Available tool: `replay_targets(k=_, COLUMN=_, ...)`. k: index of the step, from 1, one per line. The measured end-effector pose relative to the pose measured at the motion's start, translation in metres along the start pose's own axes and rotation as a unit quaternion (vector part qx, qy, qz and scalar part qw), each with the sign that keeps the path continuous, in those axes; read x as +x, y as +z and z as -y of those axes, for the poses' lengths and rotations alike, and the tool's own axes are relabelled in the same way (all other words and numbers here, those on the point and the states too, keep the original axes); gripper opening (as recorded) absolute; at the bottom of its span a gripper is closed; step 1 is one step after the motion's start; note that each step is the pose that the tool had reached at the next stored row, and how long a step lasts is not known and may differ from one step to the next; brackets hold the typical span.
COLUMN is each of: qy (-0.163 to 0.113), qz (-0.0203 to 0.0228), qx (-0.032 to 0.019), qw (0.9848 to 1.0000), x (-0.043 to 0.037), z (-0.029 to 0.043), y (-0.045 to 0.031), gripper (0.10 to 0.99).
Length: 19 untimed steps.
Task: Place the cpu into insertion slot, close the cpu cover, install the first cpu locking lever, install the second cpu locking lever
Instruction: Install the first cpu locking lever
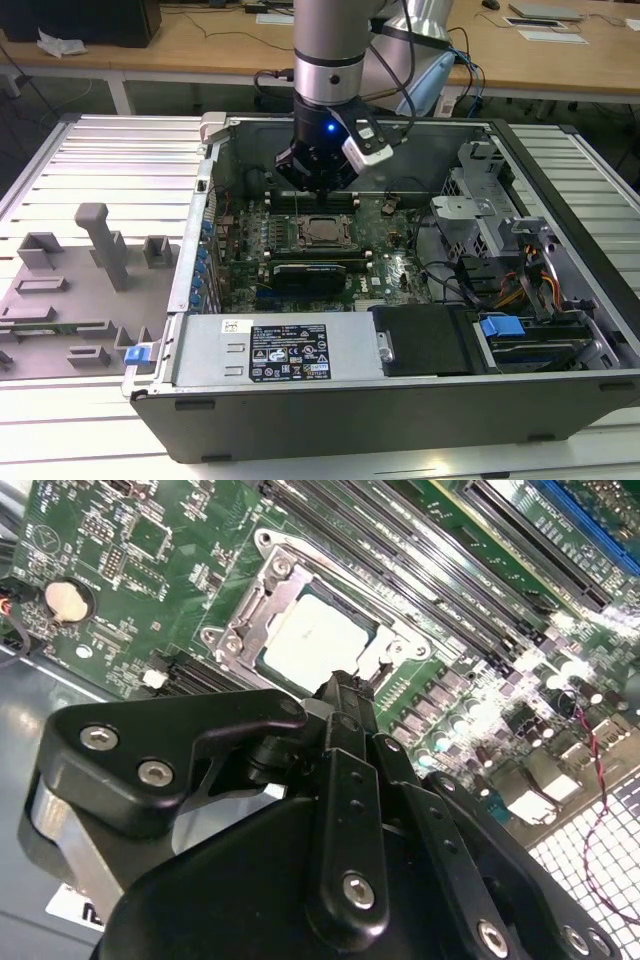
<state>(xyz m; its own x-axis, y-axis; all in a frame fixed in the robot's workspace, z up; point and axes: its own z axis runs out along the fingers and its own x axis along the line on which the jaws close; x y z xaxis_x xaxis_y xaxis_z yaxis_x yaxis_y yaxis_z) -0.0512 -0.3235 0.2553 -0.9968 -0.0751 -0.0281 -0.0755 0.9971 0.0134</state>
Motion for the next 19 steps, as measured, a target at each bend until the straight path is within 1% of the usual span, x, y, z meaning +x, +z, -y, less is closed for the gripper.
replay_targets(k=7, qy=0.000, qz=0.0000, qx=0.0000, qw=1.0000, x=0.0090, z=-0.0007, y=-0.0003, gripper=0.106)
replay_targets(k=14, qy=0.000, qz=0.0004, qx=0.0000, qw=1.0000, x=0.0247, z=-0.0019, y=-0.0007, gripper=0.106)
replay_targets(k=15, qy=0.000, qz=0.0005, qx=-0.0002, qw=1.0000, x=0.0285, z=-0.0022, y=-0.0008, gripper=0.106)
replay_targets(k=17, qy=0.000, qz=0.0005, qx=-0.0008, qw=1.0000, x=0.0326, z=-0.0025, y=-0.0009, gripper=0.106)
replay_targets(k=19, qy=0.000, qz=0.0006, qx=-0.0025, qw=1.0000, x=0.0365, z=-0.0028, y=-0.0010, gripper=0.106)
